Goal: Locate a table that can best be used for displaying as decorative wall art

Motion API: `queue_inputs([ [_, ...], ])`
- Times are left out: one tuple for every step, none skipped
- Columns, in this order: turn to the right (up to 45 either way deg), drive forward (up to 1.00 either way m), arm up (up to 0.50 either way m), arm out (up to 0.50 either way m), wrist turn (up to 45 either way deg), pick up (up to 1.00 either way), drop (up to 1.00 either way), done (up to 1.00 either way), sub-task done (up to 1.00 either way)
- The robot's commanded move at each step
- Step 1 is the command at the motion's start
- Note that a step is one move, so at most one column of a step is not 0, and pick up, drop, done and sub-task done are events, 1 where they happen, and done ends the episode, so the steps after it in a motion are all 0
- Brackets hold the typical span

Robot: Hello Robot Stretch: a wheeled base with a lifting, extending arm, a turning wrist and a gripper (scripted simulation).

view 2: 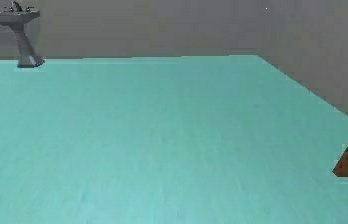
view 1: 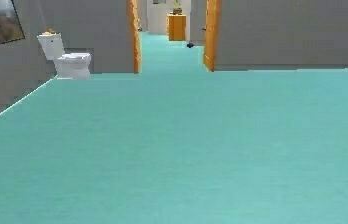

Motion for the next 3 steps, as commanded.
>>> queue_inputs([
  [0.0, 1.00, 0.00, 0.00, 0.0, 0.00, 0.00, 0.00, 0.00],
  [0.0, 1.00, 0.00, 0.00, 0.0, 0.00, 0.00, 0.00, 0.00],
  [0.0, 1.00, 0.00, 0.00, 0.0, 0.00, 0.00, 0.00, 0.00],
])
